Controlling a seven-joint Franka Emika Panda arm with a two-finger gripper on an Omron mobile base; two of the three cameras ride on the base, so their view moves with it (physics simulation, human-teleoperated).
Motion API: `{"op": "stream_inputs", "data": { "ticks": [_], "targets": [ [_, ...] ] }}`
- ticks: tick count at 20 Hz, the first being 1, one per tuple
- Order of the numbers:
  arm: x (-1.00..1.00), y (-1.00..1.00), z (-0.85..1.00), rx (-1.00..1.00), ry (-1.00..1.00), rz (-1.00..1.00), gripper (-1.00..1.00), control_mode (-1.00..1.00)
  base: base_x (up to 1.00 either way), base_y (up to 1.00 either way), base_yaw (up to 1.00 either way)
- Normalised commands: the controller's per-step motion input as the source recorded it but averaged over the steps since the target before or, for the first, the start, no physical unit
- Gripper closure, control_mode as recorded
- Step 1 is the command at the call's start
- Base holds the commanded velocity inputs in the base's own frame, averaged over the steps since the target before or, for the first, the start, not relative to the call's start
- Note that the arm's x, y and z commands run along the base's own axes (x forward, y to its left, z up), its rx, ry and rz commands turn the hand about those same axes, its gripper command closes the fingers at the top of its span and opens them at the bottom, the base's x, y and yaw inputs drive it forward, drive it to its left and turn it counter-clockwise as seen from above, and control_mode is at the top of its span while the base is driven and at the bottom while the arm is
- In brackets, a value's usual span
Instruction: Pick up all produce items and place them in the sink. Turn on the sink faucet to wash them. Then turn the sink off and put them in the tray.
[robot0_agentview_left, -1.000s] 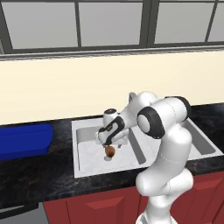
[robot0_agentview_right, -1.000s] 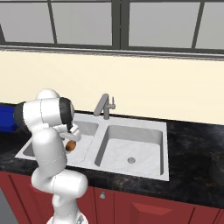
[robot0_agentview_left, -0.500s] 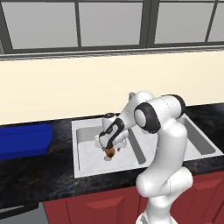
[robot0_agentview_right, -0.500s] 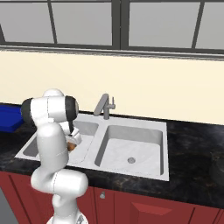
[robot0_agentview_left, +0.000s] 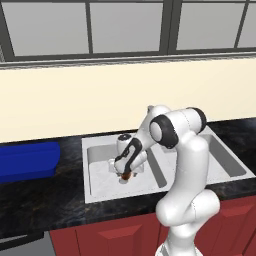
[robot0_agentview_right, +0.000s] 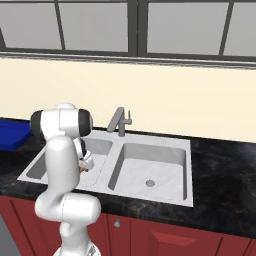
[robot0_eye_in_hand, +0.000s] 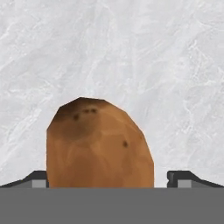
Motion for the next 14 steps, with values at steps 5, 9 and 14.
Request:
{"op": "stream_inputs", "data": {
  "ticks": [5, 9, 14],
  "targets": [
    [0.0, 0.0, -0.04, 0.0, -0.01, 0.0, 1.0, -1.0, 0.0, 0.0, 0.0],
    [-0.07, 0.0, 0.04, -0.01, -0.03, 0.0, 1.0, -1.0, 0.0, 0.0, 0.0],
    [-0.33, 0.1, 0.43, -0.06, -0.16, 0.0, 1.0, -1.0, 0.0, 0.0, 0.0]
  ]
}}
